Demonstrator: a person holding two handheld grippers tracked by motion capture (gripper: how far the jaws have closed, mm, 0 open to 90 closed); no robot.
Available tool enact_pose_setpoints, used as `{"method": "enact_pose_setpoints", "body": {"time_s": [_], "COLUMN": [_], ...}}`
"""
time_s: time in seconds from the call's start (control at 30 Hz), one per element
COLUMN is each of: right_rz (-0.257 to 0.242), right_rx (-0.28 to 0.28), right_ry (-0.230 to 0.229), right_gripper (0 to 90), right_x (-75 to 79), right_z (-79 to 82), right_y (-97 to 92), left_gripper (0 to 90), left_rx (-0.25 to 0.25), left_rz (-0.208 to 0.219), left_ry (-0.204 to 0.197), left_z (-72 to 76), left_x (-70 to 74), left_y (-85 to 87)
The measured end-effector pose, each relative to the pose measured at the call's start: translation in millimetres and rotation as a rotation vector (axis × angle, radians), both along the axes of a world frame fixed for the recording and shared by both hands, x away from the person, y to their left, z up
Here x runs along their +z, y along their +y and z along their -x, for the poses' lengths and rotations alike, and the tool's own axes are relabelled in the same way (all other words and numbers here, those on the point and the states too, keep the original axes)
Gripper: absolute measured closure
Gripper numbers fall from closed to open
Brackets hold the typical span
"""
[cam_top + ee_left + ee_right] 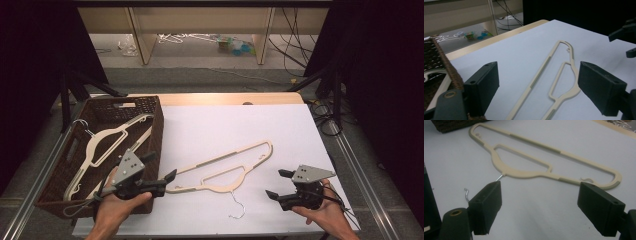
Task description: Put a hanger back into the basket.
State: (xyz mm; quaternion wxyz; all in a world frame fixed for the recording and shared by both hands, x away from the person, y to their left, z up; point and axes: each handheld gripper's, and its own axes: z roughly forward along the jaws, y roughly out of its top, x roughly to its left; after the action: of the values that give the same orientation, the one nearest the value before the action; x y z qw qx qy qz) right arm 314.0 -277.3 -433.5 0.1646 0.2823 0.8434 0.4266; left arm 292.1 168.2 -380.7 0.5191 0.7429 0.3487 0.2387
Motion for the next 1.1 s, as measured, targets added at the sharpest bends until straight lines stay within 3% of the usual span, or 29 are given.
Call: {"method": "enact_pose_setpoints", "body": {"time_s": [0.13,0.23,0.6,0.8,0.87,1.1], "right_rz": [-0.025,-0.024,-0.034,-0.015,-0.006,0.104], "right_rx": [-0.005,0.002,0.065,0.099,0.114,0.159], "right_ry": [-0.025,-0.025,-0.024,-0.039,-0.021,0.049], "right_gripper": [20.0,19.6,16.6,16.7,17.0,18.8], "right_x": [1.6,1.3,-3.8,-7.1,-10.2,-28.9], "right_z": [0.2,0.4,-11.6,-35.9,-47.4,-87.4], "right_y": [-0.3,0.3,7.5,17.4,22.4,43.2], "left_gripper": [16.9,16.7,16.4,16.4,16.4,16.5], "left_rx": [-0.031,-0.058,-0.096,-0.085,-0.092,-0.096], "left_rz": [-0.009,-0.016,-0.044,-0.069,-0.064,-0.068], "left_ry": [-0.009,0.017,0.043,0.043,0.059,0.07], "left_z": [7.0,11.1,19.9,23.8,24.2,23.0], "left_x": [-11.1,-21.0,-47.7,-55.9,-57.9,-62.1], "left_y": [-10.6,-17.8,-27.6,-26.3,-25.4,-26.3]}}
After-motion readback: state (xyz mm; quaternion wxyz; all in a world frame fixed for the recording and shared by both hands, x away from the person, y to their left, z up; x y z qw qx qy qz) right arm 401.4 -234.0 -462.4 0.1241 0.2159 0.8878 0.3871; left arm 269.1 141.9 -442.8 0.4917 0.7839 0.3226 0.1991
